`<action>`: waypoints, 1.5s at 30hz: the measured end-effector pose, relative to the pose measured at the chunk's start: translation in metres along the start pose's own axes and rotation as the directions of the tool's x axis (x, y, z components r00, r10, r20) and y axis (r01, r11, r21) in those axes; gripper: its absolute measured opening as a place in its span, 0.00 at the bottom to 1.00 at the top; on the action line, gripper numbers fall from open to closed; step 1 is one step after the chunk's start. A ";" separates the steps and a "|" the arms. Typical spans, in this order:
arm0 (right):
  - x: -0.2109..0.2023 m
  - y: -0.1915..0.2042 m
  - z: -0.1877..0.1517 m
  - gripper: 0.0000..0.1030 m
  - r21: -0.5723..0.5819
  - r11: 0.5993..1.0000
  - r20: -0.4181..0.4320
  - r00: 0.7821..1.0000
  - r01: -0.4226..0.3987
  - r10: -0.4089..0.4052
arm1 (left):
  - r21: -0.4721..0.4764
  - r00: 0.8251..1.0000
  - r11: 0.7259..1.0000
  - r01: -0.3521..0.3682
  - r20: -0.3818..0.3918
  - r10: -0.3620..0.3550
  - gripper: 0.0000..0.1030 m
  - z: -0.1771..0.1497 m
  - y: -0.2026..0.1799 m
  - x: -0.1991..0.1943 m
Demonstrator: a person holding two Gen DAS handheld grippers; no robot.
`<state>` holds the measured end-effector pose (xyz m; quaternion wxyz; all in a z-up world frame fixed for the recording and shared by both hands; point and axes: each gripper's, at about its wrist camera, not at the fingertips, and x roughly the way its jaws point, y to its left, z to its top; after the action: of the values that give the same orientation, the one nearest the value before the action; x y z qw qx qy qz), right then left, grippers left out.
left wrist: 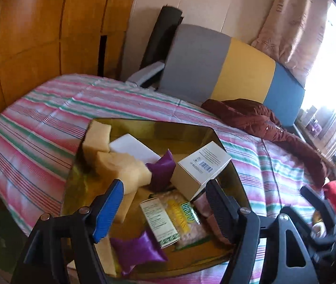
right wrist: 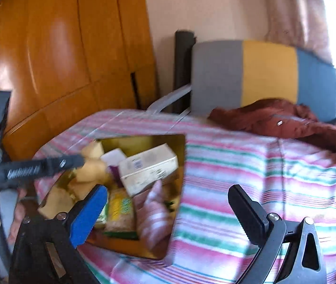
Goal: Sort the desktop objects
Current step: 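Carry the white box and pink sock to the gold tray and open both tools, then move both tools to the white sock and yellow plush, grasp the white sock with the left tool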
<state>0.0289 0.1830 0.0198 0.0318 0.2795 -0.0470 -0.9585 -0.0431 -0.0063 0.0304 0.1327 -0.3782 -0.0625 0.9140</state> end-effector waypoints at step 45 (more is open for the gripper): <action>-0.058 -0.153 -0.029 1.00 0.134 0.885 -0.242 0.881 0.446 -0.407 | 0.209 0.973 0.955 0.209 -0.140 -0.183 0.63 -0.041 -0.103 0.003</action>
<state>0.0879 0.3376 0.0099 -0.2023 0.3830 -0.0698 -0.8986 0.0042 0.0936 0.0214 0.2678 -0.4065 0.0110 0.8734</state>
